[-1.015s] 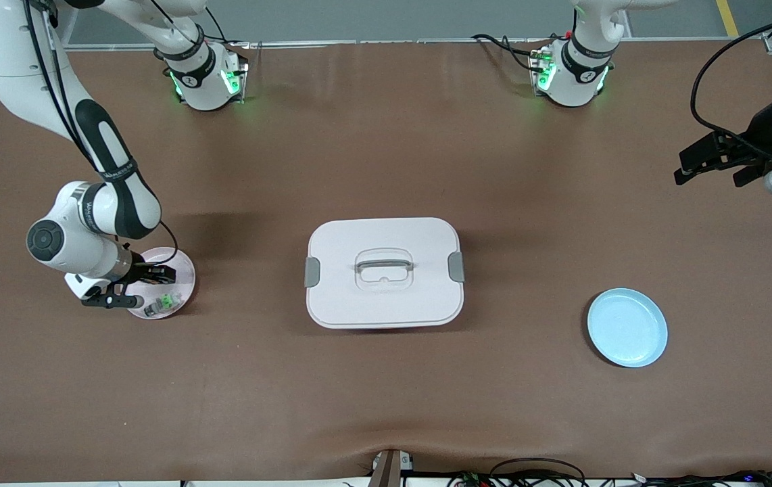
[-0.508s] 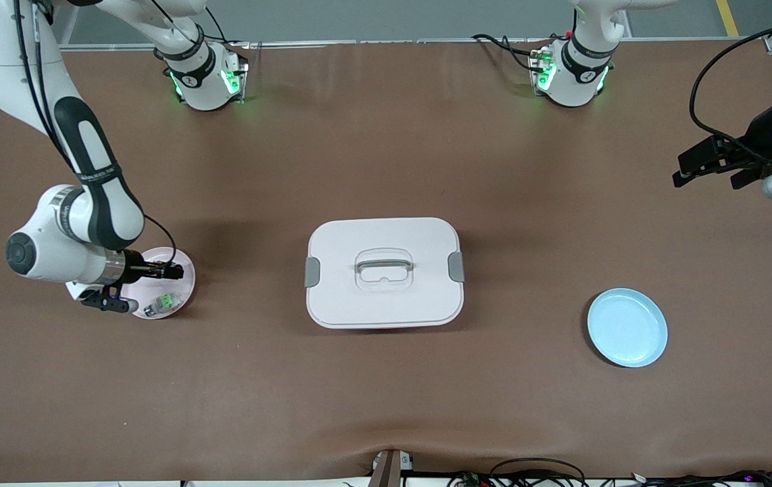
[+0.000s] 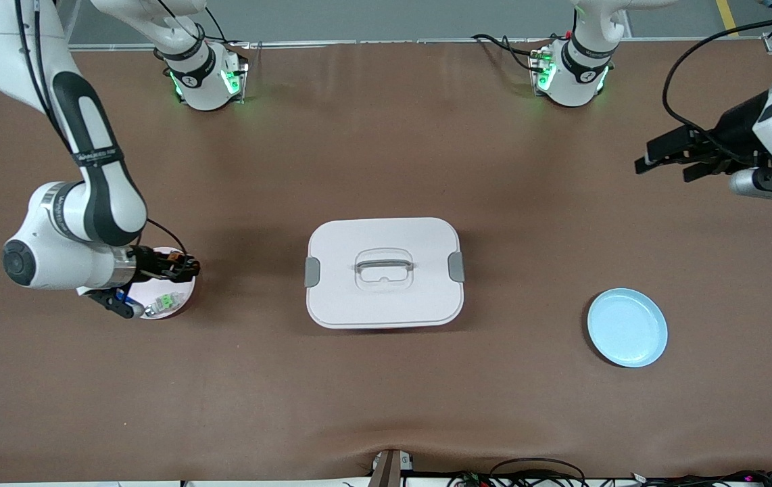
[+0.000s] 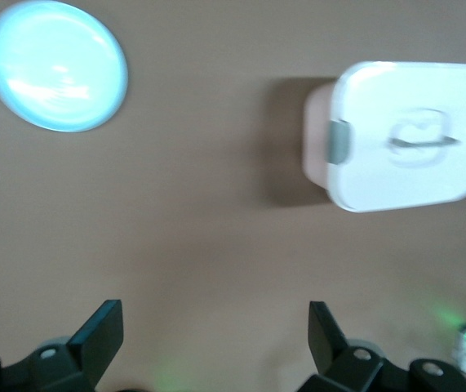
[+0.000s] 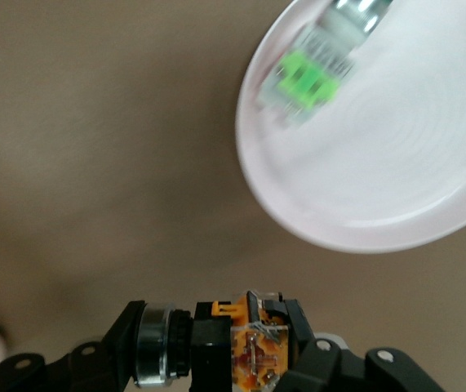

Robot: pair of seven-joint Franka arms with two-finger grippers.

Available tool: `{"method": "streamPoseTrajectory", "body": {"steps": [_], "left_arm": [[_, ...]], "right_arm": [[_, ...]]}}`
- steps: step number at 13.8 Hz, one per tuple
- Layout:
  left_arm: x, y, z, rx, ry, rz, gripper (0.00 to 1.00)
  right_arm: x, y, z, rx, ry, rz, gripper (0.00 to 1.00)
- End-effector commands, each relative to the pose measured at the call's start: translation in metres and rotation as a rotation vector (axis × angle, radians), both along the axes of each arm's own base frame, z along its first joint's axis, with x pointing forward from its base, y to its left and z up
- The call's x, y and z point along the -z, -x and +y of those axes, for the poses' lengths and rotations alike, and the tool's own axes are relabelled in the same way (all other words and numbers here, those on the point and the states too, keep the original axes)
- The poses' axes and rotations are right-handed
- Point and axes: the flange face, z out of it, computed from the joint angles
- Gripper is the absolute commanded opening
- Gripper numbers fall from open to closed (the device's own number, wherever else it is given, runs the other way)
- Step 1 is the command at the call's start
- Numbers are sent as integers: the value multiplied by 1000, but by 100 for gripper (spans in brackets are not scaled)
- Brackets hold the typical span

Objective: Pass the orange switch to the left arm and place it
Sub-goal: 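Lift the switch with the right gripper while the left gripper approaches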

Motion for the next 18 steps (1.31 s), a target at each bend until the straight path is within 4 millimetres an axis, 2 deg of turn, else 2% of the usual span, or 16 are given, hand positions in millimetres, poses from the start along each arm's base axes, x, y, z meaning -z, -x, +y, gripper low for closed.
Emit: {"method": "streamPoseTrajectory", "body": {"steps": [1, 3, 6, 10, 13, 18], "left_arm": [[-1, 8, -30, 19, 113, 37, 100], [-5, 9, -45, -2, 198, 55, 100], [-10, 7, -85, -24, 271, 31, 100], [-8, 8, -146, -127, 319, -14, 100], [0, 2, -172, -179, 359, -11, 100], [7, -2, -188, -241, 452, 68, 100]], "right_arm": [[-36, -3, 51, 119, 18, 44, 0], [-51, -2, 95, 200, 45, 70, 0], [-81, 4, 166, 347, 70, 100, 0], [-124, 12, 236, 529, 34, 150, 0], [-150, 18, 273, 614, -2, 182, 0], [-185, 22, 310, 721, -102, 257, 0]]}}
